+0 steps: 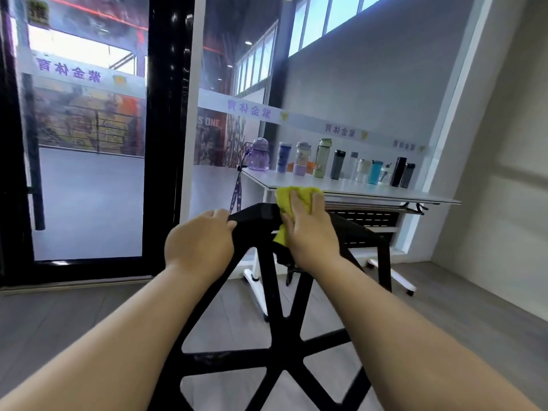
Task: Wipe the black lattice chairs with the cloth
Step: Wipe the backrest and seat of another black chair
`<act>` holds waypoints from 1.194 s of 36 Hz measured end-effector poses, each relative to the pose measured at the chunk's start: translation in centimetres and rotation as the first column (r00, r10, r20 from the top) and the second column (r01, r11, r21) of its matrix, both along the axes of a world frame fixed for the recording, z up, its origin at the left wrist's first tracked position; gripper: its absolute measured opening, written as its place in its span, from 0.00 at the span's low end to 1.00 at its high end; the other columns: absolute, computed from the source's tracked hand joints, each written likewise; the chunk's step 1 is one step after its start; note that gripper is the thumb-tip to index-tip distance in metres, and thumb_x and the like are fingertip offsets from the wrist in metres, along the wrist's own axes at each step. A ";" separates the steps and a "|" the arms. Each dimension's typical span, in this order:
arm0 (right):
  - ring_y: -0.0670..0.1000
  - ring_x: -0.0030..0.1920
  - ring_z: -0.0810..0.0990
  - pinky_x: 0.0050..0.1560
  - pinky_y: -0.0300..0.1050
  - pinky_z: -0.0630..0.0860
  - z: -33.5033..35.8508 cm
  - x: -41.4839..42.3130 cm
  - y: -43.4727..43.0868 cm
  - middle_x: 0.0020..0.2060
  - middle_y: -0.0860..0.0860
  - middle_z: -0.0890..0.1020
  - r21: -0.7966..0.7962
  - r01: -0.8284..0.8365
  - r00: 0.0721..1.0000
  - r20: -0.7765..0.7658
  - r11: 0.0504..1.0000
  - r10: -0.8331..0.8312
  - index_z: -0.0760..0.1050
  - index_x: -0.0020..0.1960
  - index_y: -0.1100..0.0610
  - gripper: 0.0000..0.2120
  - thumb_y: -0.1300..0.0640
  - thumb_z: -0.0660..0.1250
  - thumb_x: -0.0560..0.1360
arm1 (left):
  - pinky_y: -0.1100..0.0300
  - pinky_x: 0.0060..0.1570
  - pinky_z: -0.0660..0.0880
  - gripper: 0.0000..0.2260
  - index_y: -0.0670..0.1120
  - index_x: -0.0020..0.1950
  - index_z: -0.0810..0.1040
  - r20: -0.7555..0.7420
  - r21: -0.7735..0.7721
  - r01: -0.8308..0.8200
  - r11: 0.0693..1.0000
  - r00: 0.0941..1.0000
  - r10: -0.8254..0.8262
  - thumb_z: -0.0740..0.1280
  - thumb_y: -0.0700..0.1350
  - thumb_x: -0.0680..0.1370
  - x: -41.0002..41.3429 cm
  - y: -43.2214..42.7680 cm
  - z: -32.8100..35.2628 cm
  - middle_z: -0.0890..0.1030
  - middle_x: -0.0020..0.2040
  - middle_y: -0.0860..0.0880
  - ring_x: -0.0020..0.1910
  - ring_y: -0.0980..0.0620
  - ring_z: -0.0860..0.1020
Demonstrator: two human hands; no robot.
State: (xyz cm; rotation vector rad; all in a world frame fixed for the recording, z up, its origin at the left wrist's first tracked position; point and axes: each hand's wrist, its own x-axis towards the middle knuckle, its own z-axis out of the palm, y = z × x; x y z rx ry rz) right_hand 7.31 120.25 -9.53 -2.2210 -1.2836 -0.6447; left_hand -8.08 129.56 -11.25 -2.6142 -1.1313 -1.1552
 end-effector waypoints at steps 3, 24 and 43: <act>0.61 0.60 0.69 0.55 0.54 0.74 -0.9 1.5 -1.1 0.72 0.57 0.52 -0.027 0.084 0.996 0.040 0.996 -0.083 0.50 0.77 0.48 0.26 0.48 0.53 0.82 | 0.57 0.36 0.68 0.15 0.47 0.58 0.73 0.016 0.086 -0.012 0.996 1.000 0.011 0.50 0.50 0.82 0.0 -0.1 -0.3 0.78 0.51 0.50 0.44 0.46 0.78; 0.60 0.59 0.67 0.54 0.53 0.72 -2.2 4.3 -3.0 0.68 0.57 0.52 0.073 0.186 0.981 0.047 0.980 -0.190 0.48 0.75 0.51 0.31 0.54 0.60 0.78 | 0.61 0.27 0.55 0.07 0.40 0.36 0.76 0.072 0.286 -0.078 0.955 0.996 0.059 0.71 0.40 0.72 1.0 0.4 -1.4 0.74 0.28 0.44 0.23 0.44 0.73; 0.64 0.46 0.73 0.39 0.53 0.72 -11.2 8.2 -11.8 0.65 0.63 0.65 -0.151 0.288 0.957 0.022 0.946 -0.288 0.65 0.71 0.58 0.26 0.59 0.67 0.74 | 0.56 0.33 0.59 0.06 0.37 0.47 0.77 0.070 0.363 -0.101 0.926 0.994 0.081 0.65 0.39 0.75 1.1 0.3 -2.2 0.76 0.34 0.41 0.30 0.42 0.73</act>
